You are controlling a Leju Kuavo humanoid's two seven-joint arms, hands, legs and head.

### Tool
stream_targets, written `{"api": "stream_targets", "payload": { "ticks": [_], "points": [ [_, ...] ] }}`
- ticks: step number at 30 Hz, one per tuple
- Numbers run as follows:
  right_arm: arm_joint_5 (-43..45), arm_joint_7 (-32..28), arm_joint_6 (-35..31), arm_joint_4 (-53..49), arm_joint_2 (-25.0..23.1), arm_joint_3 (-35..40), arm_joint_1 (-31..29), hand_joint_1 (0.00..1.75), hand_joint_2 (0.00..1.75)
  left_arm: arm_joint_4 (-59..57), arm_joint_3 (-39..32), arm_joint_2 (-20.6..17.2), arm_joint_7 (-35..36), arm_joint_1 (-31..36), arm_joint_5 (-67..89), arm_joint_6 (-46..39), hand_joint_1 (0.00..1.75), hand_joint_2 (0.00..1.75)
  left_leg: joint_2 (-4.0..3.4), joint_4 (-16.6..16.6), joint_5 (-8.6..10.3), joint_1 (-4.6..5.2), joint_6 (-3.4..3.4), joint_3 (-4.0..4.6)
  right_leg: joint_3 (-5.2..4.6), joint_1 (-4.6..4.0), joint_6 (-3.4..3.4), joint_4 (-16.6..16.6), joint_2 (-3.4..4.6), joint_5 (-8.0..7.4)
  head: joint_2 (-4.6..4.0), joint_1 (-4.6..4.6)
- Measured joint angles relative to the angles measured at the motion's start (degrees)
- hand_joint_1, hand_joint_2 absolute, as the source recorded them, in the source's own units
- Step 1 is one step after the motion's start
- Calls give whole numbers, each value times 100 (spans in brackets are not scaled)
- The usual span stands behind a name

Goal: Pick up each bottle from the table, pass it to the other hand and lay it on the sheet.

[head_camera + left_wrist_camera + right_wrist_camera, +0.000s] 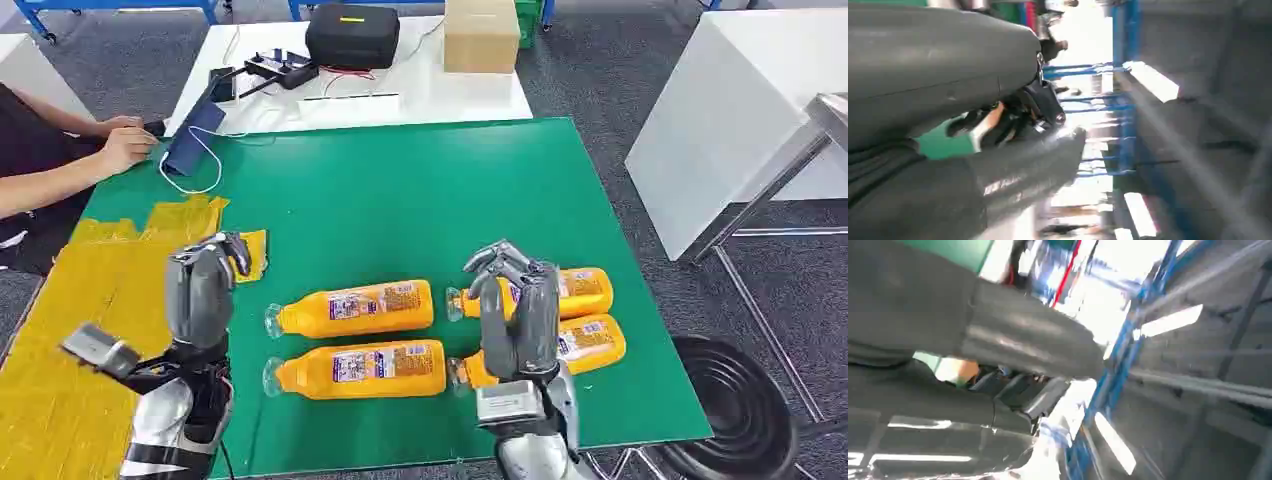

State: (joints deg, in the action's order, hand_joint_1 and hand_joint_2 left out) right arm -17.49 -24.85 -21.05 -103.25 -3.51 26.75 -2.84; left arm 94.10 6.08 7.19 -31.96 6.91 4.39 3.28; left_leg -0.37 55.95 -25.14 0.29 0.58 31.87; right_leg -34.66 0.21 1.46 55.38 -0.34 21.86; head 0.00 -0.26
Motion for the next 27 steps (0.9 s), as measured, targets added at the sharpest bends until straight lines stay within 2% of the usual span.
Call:
{"api": "stream_targets", "payload": {
  "ticks": [2, 4, 16, 17, 22, 27],
  "points": [
    [213, -58, 815, -46, 172, -521, 52, 0, 0, 104, -69, -2, -32, -69, -65, -91, 0, 0, 4, 0, 0, 2, 1, 2, 1, 2, 0, 0, -2, 0, 0, -6],
    [111, -151, 1060, -68, 194, -865, 137, 0, 0, 175, -100, -2, -100, -184, -30, -131, 0, 0, 0, 0, -1, 5, 2, 4, -2, 5, 1, 0, 0, 0, 0, -2],
    [-181, -131, 1104, -76, 247, -1293, 213, 0, 0, 308, -103, 26, -166, -325, 73, -269, 0, 0, -2, 0, -2, 1, 1, 8, -10, 2, 0, 0, 1, 0, 0, 0],
    [-244, -76, 1124, -76, 258, -1293, 212, 0, 175, 312, -105, 26, -166, -333, 73, -269, 0, 0, -2, 0, -2, 1, 1, 9, -10, 3, 0, 0, 1, 0, 0, -2],
    [-782, 575, 1667, 38, 391, -1171, 170, 0, 175, 317, -205, 26, -168, -372, 71, -264, 0, 0, -2, 0, -2, 0, 2, 14, -10, 3, 1, 0, 0, 0, 2, -2],
    [-1314, 1017, 2154, 514, 535, -580, -45, 0, 175, 266, -264, 44, -166, -328, 73, -203, 0, 0, 0, 0, -2, 1, 2, 14, -12, 3, 1, 0, 0, 0, 0, 0]
  ]
}}
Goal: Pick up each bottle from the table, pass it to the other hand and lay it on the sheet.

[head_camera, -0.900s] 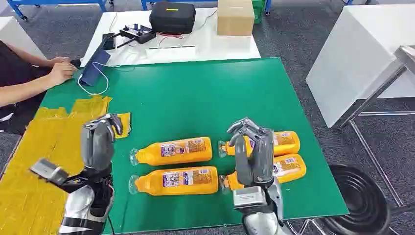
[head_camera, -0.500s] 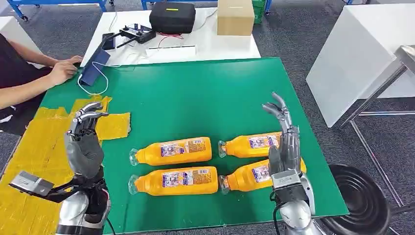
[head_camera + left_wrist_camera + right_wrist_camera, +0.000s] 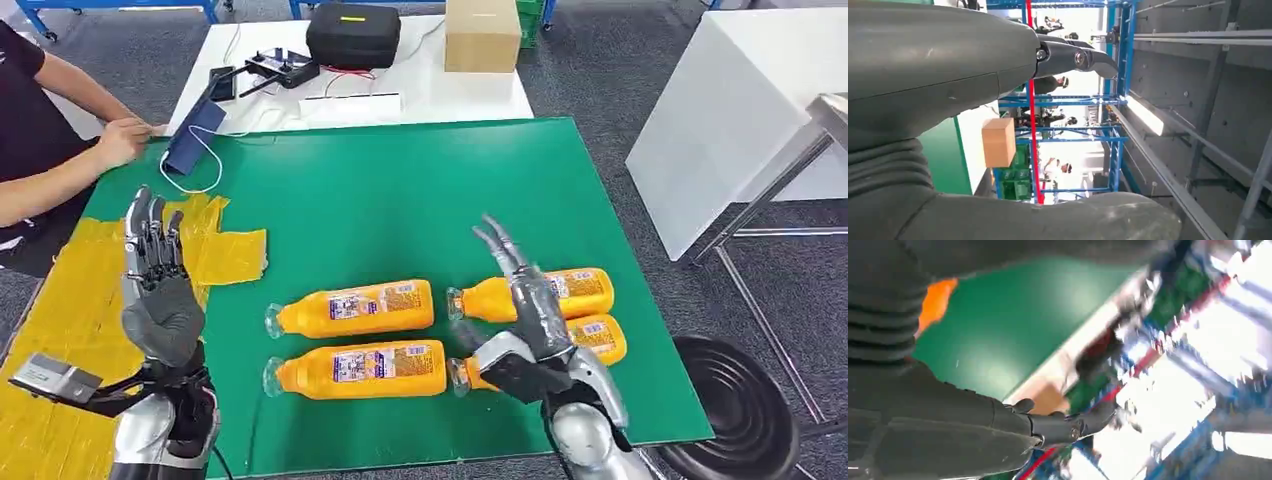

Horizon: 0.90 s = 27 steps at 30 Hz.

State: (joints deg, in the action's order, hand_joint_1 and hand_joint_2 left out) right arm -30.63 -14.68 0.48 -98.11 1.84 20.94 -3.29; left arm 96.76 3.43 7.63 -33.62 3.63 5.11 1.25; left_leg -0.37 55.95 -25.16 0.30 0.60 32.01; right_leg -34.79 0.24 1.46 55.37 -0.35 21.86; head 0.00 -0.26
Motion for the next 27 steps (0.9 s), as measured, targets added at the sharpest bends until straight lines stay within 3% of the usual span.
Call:
{"api": "stream_targets", "payload": {
  "ticks": [5, 13, 27],
  "points": [
    [-483, 393, 192, 682, 68, 877, -402, 0, 175, -127, -4, 46, 55, 153, 15, 61, 0, 0, -4, 0, 0, -1, 0, -2, -1, 0, 0, 0, 2, 0, 0, 0],
    [-152, 782, 411, 1447, 68, 1845, -954, 0, 175, -337, -4, 74, 98, 242, 33, 63, 0, 0, -1, 0, 1, -1, -1, 0, -3, -1, 0, 1, 1, 0, 0, -2],
    [-153, 823, 406, 1840, 68, 2166, -1152, 0, 175, -470, -9, 74, 98, 260, 59, 63, 0, 0, -2, 0, 1, 0, -1, 1, -3, 0, 0, 1, 1, 0, 0, -2]
  ]
}}
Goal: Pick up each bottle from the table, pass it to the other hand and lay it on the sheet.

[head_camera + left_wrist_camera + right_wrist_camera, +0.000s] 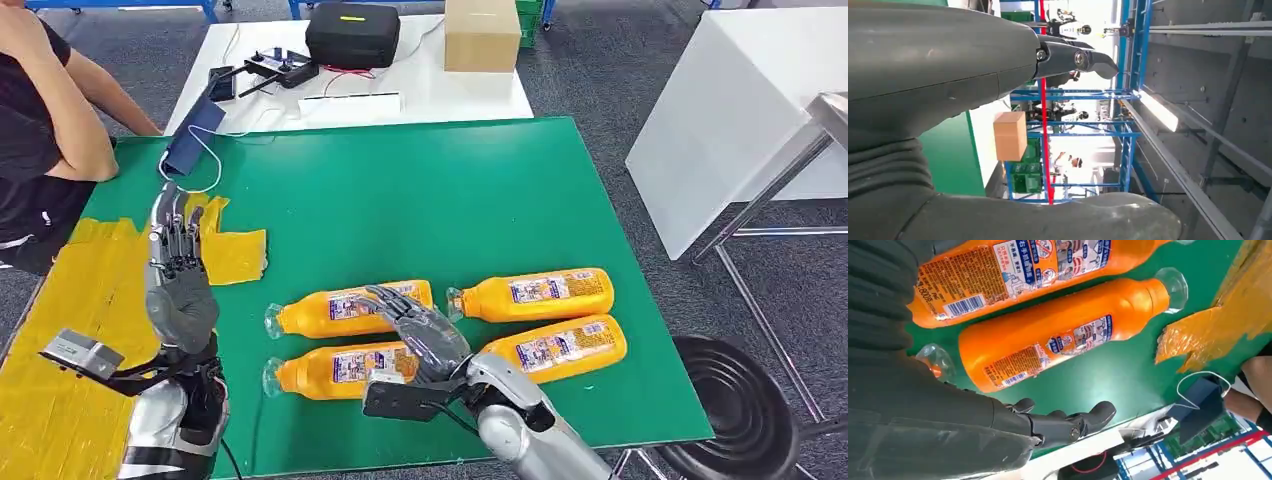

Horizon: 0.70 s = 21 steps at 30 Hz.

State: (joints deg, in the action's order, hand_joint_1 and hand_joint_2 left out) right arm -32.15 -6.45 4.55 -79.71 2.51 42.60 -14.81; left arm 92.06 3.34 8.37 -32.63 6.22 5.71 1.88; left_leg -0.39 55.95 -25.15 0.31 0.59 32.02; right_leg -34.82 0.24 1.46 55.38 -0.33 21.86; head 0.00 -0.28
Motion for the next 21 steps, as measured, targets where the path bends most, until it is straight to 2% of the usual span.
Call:
{"api": "stream_targets", "payload": {
  "ticks": [9, 21],
  "points": [
    [-164, 639, 133, 521, 7, 402, -325, 0, 175, -101, -42, 9, 72, 84, -98, 33, 0, 0, -1, 0, 1, 0, 0, -1, 0, 0, 0, 0, 1, 0, 0, 0],
    [-337, 1089, 617, 1635, 11, 1397, -954, 0, 175, -278, -68, 33, 140, 217, -219, 83, 0, 0, -6, 0, 0, 1, 0, -14, 7, 0, 0, 0, 4, 0, 0, 2]
  ]
}}
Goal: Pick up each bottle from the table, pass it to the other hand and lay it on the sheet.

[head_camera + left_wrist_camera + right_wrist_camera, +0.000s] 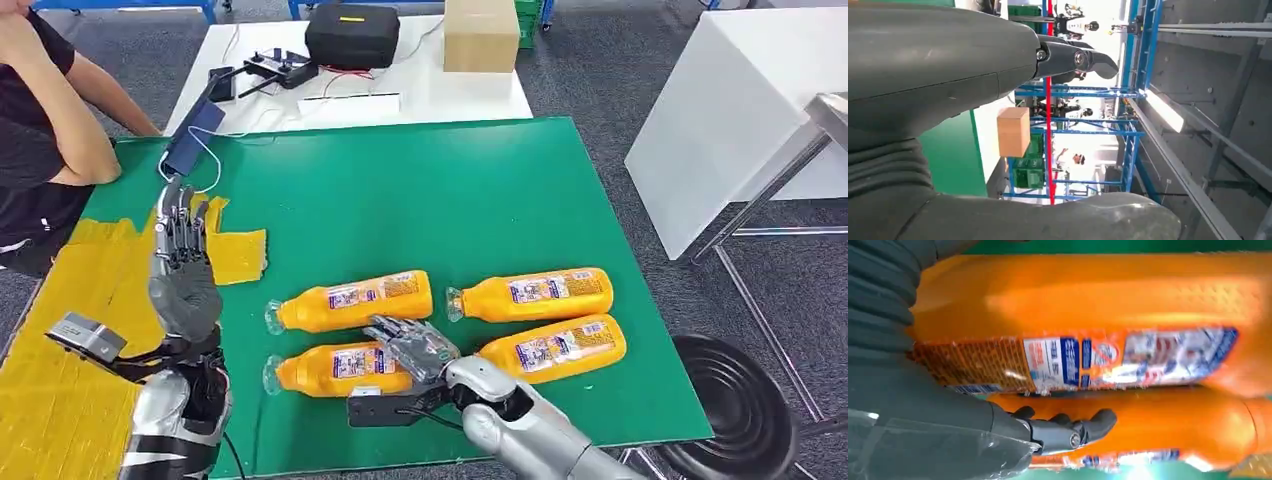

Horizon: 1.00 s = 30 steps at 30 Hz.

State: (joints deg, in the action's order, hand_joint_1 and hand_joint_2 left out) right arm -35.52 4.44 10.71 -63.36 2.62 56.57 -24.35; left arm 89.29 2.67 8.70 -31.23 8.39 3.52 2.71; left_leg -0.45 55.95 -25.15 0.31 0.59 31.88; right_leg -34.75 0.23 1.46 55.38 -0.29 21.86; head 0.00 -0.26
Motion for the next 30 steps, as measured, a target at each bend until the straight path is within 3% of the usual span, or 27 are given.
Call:
{"api": "stream_targets", "payload": {
  "ticks": [4, 5, 6, 12, 19, 27, 28, 30],
  "points": [
    [-9, 59, 243, 205, 52, 324, -284, 0, 175, -54, -2, 0, 15, 12, -74, 0, 0, 0, -5, 0, -2, 0, 0, -29, 25, 0, 0, -1, 4, 0, 0, -2],
    [-6, 63, 306, 244, 76, 417, -345, 35, 175, -70, -2, 0, 17, 22, -79, 0, 0, 0, -7, 0, -2, 0, 0, -36, 33, 0, 0, -1, 5, 0, 0, 0],
    [-6, 63, 323, 262, 90, 476, -387, 169, 175, -81, -2, 0, 17, 30, -81, 0, 0, 0, -6, 0, -2, 0, 0, -41, 37, 0, 0, -2, 6, 0, 0, -2],
    [162, 65, 841, 345, 282, 900, -662, 175, 175, -173, 9, 0, 44, 115, -188, -46, 0, 0, -5, 0, -3, 0, 0, -64, 59, -1, 0, -3, 5, 0, 0, 0],
    [488, 94, 854, 352, 424, 1191, -853, 175, 175, -280, 61, -2, 55, 195, -295, -122, 0, 0, -4, 0, -2, 3, 0, -76, 74, 1, 0, -4, 5, 0, 0, 0],
    [988, 236, 3, 369, 441, 1044, -611, 175, 175, -350, 55, -4, 225, 199, -630, -293, 0, 0, -4, 0, -4, 2, 0, -76, 76, 0, 0, -4, 5, 0, 0, -4],
    [1071, 151, -361, 352, 433, 912, -517, 175, 175, -347, 29, -4, 234, 193, -695, -358, 0, 175, -4, 0, -4, 2, 0, -75, 77, 0, 0, -4, 5, 0, 0, -2],
    [1148, -148, -1085, 165, 391, 519, -126, 175, 175, -324, -54, -4, 232, 140, -752, -494, 0, 175, -2, -1, -4, 1, 0, -71, 76, 0, 0, -4, 4, 0, 0, -2]
  ]
}}
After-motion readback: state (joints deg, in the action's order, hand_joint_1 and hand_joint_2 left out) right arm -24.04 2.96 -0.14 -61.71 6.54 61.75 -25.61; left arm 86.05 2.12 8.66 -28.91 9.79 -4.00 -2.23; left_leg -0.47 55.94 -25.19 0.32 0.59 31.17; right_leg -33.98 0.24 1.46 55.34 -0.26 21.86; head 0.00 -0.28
